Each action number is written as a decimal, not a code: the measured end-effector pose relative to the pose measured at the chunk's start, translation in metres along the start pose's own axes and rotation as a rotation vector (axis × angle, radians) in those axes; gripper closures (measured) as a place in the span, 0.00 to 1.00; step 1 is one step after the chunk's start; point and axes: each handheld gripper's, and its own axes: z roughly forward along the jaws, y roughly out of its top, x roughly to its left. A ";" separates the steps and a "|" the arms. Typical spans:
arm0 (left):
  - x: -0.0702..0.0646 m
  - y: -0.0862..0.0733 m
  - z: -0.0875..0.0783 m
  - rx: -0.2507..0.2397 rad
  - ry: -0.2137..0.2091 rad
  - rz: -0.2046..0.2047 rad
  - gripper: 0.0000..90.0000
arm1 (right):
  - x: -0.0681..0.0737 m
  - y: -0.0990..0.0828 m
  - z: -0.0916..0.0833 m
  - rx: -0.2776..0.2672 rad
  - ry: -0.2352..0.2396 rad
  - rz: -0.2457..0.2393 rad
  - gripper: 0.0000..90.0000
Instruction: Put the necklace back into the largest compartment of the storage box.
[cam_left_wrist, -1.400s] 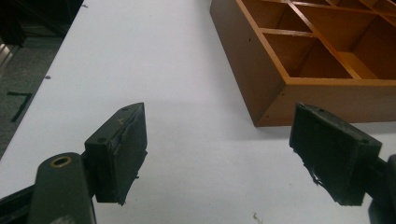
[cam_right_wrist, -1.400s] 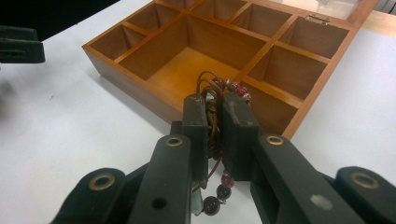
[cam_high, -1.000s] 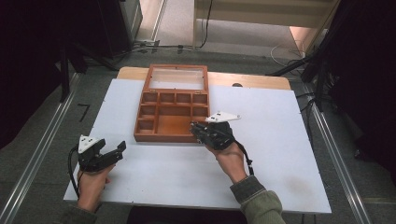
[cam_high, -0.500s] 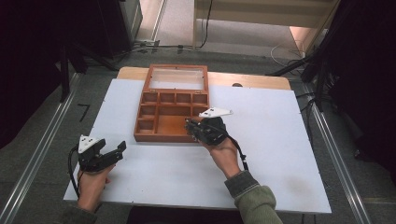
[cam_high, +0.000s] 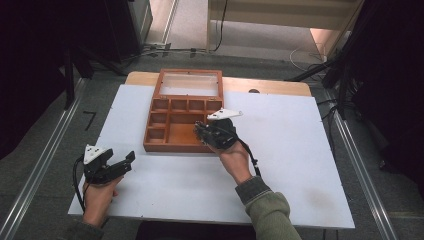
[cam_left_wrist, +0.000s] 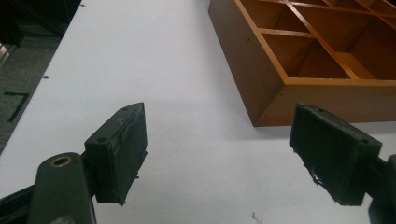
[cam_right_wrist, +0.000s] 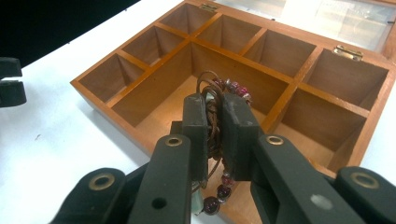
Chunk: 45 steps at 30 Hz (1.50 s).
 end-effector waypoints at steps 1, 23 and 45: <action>0.000 0.000 0.000 -0.001 0.000 0.000 0.22 | 0.000 0.001 0.001 0.000 -0.001 -0.002 0.87; 0.000 0.000 0.000 -0.003 -0.005 -0.002 0.22 | 0.002 0.017 0.031 0.014 -0.032 -0.025 0.87; 0.001 0.000 0.000 -0.002 -0.008 -0.004 0.22 | -0.002 0.019 0.053 0.041 -0.022 -0.010 0.75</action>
